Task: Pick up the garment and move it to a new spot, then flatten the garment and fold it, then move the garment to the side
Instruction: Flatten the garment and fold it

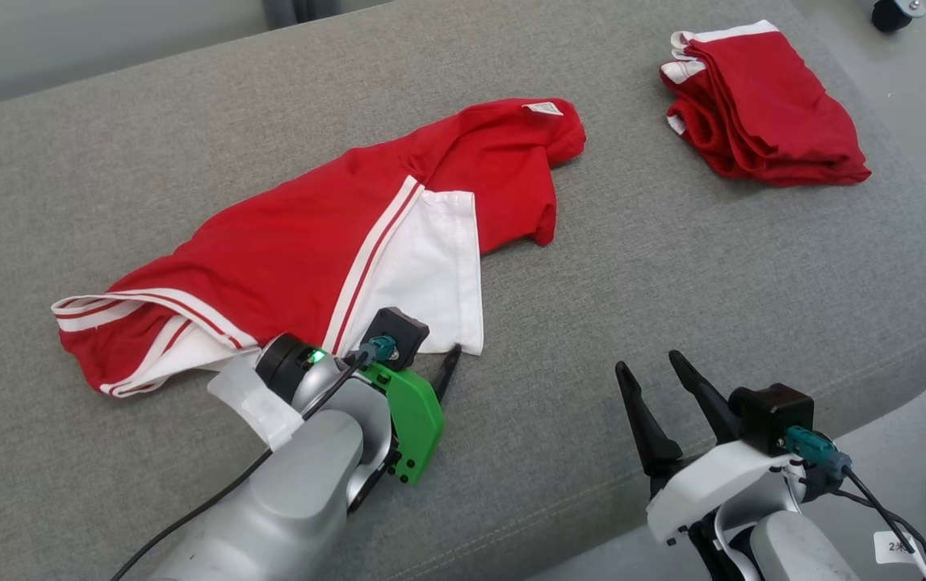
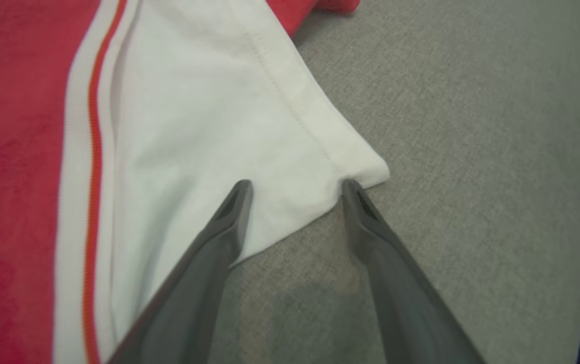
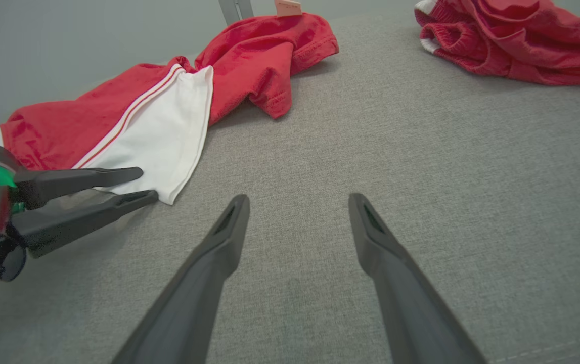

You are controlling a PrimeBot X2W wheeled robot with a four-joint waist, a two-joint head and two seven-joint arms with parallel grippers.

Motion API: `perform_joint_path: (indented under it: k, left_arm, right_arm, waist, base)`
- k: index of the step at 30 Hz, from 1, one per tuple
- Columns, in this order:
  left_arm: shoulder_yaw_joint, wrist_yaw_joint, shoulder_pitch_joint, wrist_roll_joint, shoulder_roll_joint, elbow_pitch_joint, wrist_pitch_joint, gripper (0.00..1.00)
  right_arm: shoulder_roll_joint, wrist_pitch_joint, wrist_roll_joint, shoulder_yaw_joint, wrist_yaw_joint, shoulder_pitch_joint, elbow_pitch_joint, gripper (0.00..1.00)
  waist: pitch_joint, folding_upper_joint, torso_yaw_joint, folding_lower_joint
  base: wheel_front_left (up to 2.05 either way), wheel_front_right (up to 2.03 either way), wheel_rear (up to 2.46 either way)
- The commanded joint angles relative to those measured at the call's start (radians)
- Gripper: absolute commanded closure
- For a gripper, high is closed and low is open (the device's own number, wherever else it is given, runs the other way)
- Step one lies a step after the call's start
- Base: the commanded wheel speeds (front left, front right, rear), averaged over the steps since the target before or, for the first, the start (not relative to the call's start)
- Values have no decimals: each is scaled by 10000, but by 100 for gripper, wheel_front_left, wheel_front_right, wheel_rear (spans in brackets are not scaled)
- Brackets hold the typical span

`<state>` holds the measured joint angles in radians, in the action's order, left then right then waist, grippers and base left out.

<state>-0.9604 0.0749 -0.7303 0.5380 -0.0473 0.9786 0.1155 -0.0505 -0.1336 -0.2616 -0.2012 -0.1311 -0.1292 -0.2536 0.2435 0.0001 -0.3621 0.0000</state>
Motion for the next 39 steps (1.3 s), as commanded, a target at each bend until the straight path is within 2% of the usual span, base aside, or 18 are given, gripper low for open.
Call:
perform_joint_path:
  k: [1,8,15,19,23,29,39]
  left_arm:
    - [-11,-35,-52,95,-68,123,35,100]
    - [25,-24,157,555,-63,196,377,100]
    - [362,-273,584,1050,-72,-67,1002,100]
    - [668,-401,1031,1330,-269,-381,1205,100]
    - [825,-631,1633,1472,-749,-868,1270,100]
    - [1156,-1291,2436,1675,-1817,-1971,1239,100]
    - [1837,-2893,3153,1594,-3802,-5132,780,100]
  right_arm:
    - [-2,-58,-51,-1,8,-93,-36,0]
    - [-1,-7,93,4,8,-31,-160,0]
    - [-2,97,167,52,8,234,-179,0]
    - [-4,181,183,51,8,445,-176,0]
    - [-4,278,203,31,8,646,-149,0]
    - [-5,429,242,82,8,875,-69,0]
    - [-5,552,158,117,8,1096,99,0]
  waist:
    - [-3,-1,36,0]
    - [-315,-1,347,0]
    - [-809,-1,794,0]
    - [-1180,-1,1181,0]
    - [-1548,-1,1570,0]
    - [-1982,-1,2071,0]
    - [-2246,-1,2592,0]
  base:
    - [0,0,0]
    - [0,0,0]
    - [0,0,0]
    - [0,0,0]
    - [0,0,0]
    - [0,0,0]
    - [0,0,0]
